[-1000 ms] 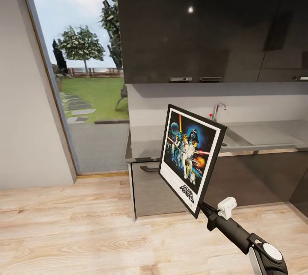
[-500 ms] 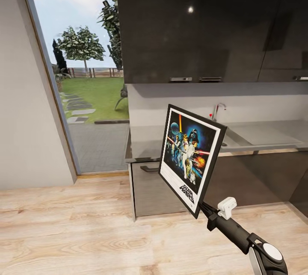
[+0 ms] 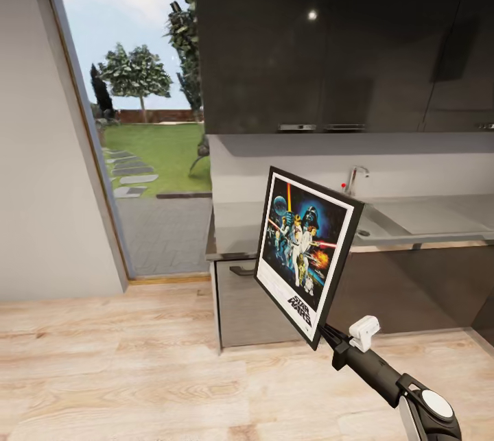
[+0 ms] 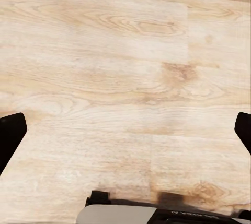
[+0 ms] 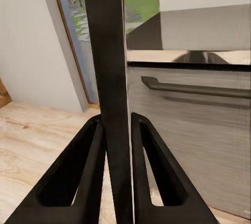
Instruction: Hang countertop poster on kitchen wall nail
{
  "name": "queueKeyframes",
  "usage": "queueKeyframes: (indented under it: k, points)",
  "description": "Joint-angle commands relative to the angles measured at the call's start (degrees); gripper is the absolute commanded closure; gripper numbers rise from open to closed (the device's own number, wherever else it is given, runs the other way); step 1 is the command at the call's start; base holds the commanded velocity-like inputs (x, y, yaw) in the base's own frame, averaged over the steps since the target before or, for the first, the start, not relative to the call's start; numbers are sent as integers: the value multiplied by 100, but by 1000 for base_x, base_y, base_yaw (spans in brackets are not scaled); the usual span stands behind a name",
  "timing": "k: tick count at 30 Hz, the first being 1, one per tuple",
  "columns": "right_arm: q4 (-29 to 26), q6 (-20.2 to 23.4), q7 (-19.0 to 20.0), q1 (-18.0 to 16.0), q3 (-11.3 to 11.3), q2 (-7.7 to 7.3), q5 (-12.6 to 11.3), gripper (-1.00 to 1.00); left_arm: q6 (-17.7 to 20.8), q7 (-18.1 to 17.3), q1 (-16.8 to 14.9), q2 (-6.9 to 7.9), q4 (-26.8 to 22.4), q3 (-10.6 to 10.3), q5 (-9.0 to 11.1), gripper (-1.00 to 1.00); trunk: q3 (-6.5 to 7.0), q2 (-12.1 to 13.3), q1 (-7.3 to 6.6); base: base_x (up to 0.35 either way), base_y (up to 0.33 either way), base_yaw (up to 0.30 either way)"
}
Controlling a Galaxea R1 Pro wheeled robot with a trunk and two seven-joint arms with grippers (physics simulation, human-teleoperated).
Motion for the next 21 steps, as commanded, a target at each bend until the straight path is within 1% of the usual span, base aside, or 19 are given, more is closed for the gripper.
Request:
queueKeyframes:
  k: [1, 8, 21]
  points:
    - [-6, 49, 41, -2, -12, 4, -7, 100, 1, -36, 2, -2, 0, 18, 0, -100, 0, -3, 2, 0, 164, 236]
    - [-8, 48, 37, -2, -4, 6, -7, 100, 0, -36, 2, -1, 36, 25, 0, -100, 1, -3, 2, 0, 247, 274]
    - [-8, 48, 28, -2, 4, 5, -7, 100, 0, -44, 2, -1, 48, 30, 0, -100, 1, -3, 2, 0, 291, 292]
